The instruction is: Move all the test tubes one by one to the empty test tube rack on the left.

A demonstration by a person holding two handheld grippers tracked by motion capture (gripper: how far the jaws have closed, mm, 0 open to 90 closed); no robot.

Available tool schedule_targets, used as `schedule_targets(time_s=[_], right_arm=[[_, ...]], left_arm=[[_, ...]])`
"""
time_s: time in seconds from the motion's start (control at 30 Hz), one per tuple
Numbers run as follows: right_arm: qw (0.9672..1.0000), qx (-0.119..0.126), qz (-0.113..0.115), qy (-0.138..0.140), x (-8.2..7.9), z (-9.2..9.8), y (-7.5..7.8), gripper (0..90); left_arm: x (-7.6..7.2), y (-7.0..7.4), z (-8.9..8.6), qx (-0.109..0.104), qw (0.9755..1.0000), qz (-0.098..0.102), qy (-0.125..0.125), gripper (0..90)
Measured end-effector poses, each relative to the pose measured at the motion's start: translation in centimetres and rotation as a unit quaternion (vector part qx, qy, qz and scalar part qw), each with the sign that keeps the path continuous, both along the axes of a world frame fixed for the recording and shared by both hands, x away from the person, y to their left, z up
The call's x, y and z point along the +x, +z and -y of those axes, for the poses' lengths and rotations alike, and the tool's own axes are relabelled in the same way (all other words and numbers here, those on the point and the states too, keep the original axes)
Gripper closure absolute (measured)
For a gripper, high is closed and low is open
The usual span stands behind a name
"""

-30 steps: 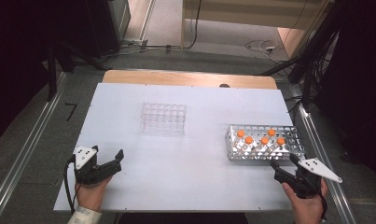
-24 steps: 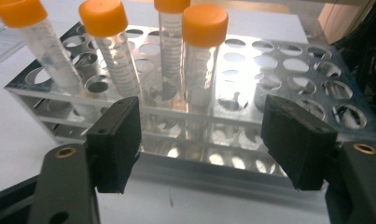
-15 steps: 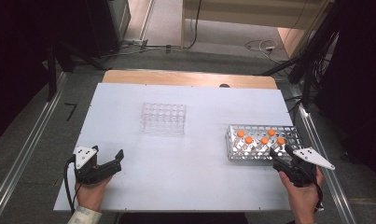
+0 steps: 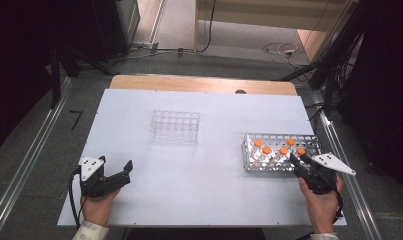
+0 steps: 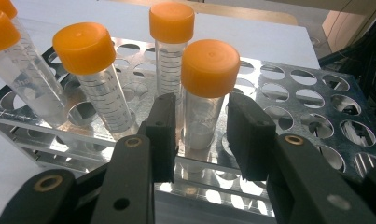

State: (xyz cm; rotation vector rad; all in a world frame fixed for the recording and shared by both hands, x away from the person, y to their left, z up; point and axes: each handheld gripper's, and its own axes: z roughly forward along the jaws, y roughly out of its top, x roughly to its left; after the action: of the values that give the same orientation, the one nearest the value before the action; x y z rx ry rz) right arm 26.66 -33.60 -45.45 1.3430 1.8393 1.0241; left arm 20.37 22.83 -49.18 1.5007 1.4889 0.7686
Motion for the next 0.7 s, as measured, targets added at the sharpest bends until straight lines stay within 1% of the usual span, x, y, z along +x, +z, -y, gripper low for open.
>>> schedule_targets(time_s=[0.07,0.1,0.13,0.17,0.27,0.47,0.57,0.6,0.63,0.7], right_arm=[[1.0000,0.003,0.000,0.002,0.1,0.1,0.0,65.5],[1.0000,0.004,0.000,0.002,0.1,0.1,0.0,69.2],[1.0000,0.004,0.000,0.002,0.1,0.1,0.0,69.2],[0.9999,0.010,-0.003,0.007,0.2,0.1,-0.1,70.9],[0.9999,0.011,-0.004,0.009,0.3,0.1,-0.1,71.8],[0.9998,0.017,0.004,0.008,0.2,0.2,0.4,71.9],[0.9997,0.020,0.011,0.008,0.1,0.3,0.9,71.9],[0.9996,0.021,0.016,0.007,-0.1,0.4,1.4,71.9],[0.9996,0.021,0.016,0.007,-0.1,0.4,1.4,71.9],[0.9991,0.033,0.025,0.006,-0.3,0.6,2.1,71.8]], left_arm=[[0.0,0.0,0.0,0.000,1.0000,0.000,0.000,9.2],[0.0,0.0,0.0,0.000,1.0000,0.000,0.000,9.2],[0.0,0.0,0.0,0.000,1.0000,0.000,-0.001,9.2],[0.0,0.0,0.0,0.000,1.0000,0.000,-0.002,9.2],[0.0,0.0,0.0,0.000,1.0000,0.000,-0.002,9.2],[0.0,0.0,0.0,0.001,1.0000,0.000,-0.003,9.2],[0.0,0.0,0.0,0.001,1.0000,-0.001,-0.003,9.2],[0.0,0.0,0.0,0.001,1.0000,0.000,-0.003,9.2],[0.0,0.0,0.0,0.001,1.0000,0.000,-0.003,9.2],[0.0,0.0,0.0,0.001,1.0000,0.000,-0.002,9.2]])
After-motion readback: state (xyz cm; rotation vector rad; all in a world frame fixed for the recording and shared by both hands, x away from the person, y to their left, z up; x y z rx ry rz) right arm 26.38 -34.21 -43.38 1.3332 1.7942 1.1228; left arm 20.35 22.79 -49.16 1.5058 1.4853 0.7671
